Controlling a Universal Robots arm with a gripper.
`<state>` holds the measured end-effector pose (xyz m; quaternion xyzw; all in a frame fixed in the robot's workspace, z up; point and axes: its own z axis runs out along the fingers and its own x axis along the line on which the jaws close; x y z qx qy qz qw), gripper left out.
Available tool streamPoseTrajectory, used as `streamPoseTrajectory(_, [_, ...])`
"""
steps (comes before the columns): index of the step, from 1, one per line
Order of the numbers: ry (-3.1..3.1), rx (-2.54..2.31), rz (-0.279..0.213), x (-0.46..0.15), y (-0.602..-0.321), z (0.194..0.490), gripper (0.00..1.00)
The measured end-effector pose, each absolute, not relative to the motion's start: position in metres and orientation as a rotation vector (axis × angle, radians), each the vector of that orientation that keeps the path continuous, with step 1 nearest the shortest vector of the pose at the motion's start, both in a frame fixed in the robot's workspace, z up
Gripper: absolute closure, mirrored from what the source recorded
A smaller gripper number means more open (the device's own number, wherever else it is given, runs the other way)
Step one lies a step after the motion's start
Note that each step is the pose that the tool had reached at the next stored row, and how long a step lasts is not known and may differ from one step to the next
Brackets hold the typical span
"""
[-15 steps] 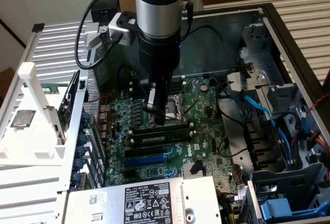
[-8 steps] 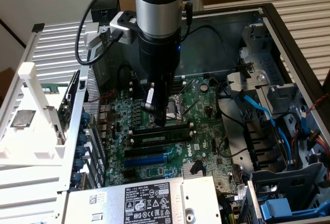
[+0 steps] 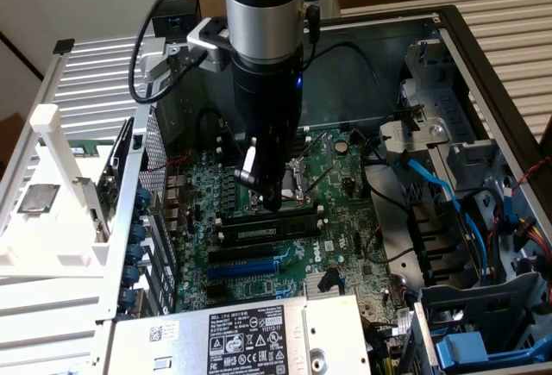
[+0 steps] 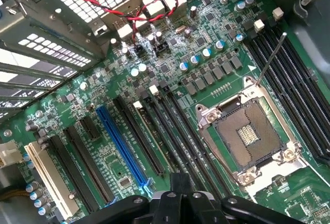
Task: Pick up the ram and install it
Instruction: 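Press down the ram until it locks into place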
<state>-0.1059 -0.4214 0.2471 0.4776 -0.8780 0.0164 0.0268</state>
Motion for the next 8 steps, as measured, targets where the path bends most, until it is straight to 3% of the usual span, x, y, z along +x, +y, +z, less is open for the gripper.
streamPoseTrajectory(8, [-2.810,1.295,0.055,-0.1059,-0.4214,0.2471,0.90])
